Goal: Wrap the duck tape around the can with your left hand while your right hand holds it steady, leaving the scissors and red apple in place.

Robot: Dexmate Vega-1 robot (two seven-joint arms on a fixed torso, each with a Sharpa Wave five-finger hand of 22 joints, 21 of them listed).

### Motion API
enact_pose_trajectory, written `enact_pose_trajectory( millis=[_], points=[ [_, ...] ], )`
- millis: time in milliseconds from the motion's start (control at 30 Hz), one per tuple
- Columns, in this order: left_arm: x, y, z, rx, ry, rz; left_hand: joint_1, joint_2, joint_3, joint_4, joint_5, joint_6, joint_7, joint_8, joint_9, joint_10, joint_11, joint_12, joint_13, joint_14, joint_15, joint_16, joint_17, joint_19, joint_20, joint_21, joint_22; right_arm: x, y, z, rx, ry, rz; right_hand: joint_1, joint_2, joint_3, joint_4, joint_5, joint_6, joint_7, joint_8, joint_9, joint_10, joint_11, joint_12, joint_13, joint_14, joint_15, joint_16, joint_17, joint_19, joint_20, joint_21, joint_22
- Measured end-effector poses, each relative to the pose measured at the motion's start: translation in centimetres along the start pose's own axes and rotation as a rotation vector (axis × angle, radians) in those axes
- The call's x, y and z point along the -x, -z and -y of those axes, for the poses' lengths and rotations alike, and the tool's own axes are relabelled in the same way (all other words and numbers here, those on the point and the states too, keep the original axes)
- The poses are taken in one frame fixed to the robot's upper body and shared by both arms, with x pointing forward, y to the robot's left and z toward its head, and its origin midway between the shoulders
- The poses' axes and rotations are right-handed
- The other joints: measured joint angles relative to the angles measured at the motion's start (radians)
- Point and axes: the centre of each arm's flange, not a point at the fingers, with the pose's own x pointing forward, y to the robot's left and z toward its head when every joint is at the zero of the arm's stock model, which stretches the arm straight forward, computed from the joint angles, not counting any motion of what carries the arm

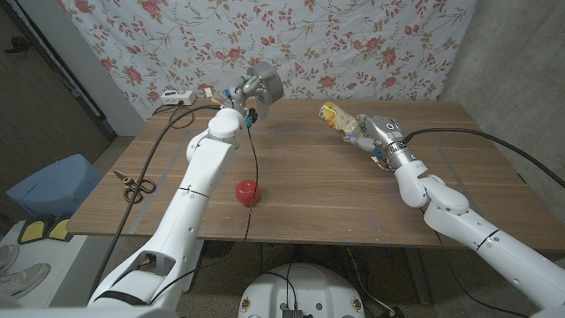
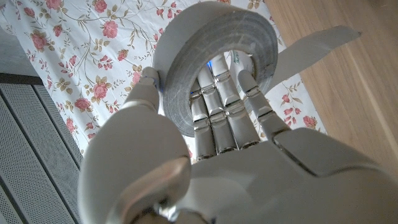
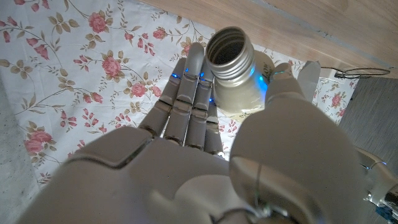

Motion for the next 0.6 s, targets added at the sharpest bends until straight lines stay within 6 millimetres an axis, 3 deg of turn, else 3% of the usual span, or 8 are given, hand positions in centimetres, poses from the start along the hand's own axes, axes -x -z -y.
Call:
enact_pose_trajectory(
  millis=[600],
  points=[
    [-6.0, -3.9, 1.6, 0.015, 0.247, -0.064, -0.002, 0.002, 0.000, 0.000, -0.004, 0.002, 0.006, 0.004, 0.024, 0.011, 0.011, 0.021, 0.047, 0.007, 0.007, 0.021, 0.036, 0.015, 0.032, 0.032, 0.000, -1.6, -2.1, -0.8, -0.023, 0.051, 0.105, 0.003, -0.003, -0.001, 0.001, 0.000, 0.000, 0.000, -0.004, 0.009, -0.007, -0.007, 0.001, 0.009, -0.002, -0.002, -0.004, 0.009, -0.007, 0.000, 0.008, 0.000]
  ],
)
